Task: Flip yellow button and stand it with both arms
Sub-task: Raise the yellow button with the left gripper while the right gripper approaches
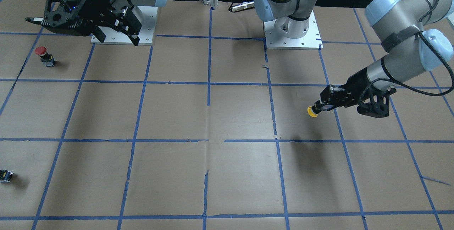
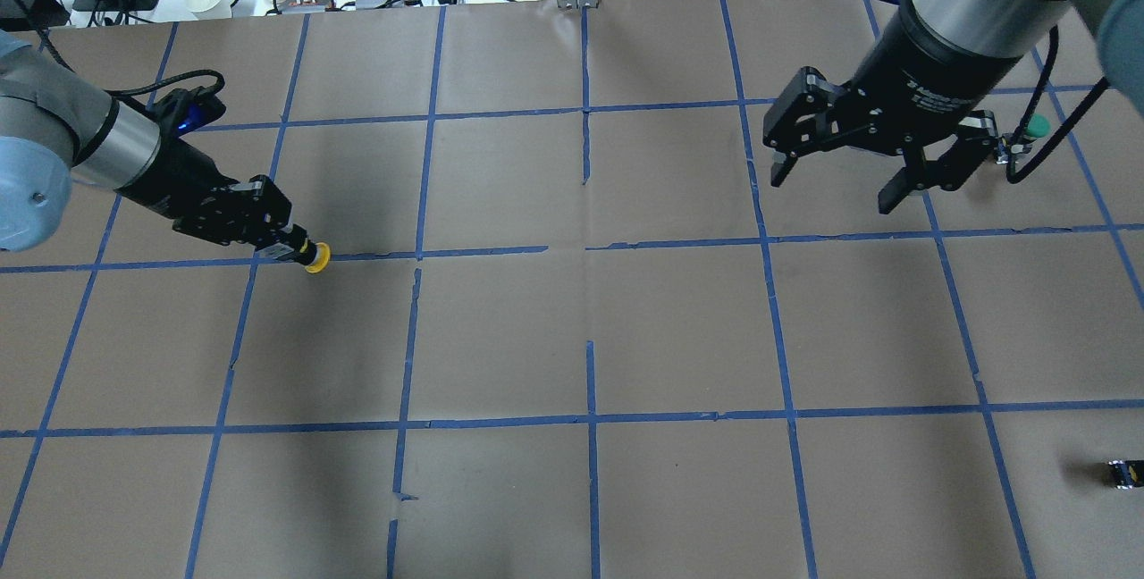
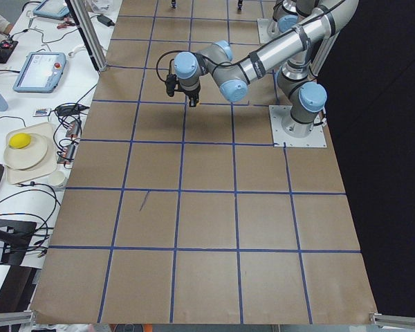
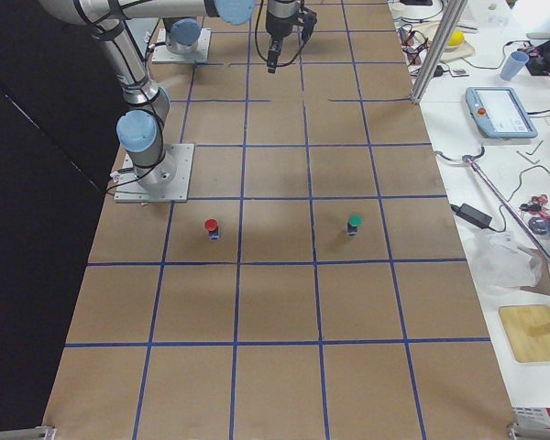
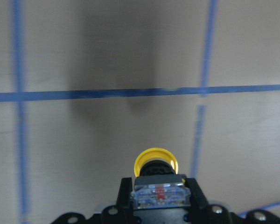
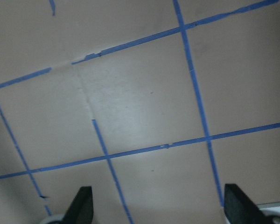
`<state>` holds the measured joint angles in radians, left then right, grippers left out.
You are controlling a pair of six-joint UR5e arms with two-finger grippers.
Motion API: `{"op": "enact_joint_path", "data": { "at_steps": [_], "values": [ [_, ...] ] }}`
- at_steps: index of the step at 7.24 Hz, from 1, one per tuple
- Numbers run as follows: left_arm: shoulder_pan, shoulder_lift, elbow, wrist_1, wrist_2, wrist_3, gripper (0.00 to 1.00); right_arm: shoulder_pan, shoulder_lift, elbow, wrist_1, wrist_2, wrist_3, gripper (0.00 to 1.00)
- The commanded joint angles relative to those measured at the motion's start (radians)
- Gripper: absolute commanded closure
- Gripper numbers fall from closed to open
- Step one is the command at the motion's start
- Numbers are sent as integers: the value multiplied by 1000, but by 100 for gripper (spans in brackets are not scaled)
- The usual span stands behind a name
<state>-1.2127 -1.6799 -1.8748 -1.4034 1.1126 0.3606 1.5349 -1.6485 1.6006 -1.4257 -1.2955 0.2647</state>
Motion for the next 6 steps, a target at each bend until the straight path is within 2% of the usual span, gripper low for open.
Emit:
{"op": "enact_joint_path", "data": {
  "at_steps": [1, 2, 3, 5, 6],
  "values": [
    [-190, 29, -6, -16, -384, -218, 79, -2, 33, -24, -59, 268, 222, 0],
    [-259, 32, 0, -6, -496, -250, 79, -8, 35, -21, -77, 318, 313, 0],
    [-307, 37, -9, -6, -660, -241, 79, -48, 35, -15, -79, 387, 336, 0],
    [-343, 31, -9, 18, -857, -252, 79, -148, 33, 7, -58, 574, 397, 0],
    [-358, 34, -9, 20, -914, -256, 79, -154, 27, 39, -71, 644, 469, 0]
  ]
}}
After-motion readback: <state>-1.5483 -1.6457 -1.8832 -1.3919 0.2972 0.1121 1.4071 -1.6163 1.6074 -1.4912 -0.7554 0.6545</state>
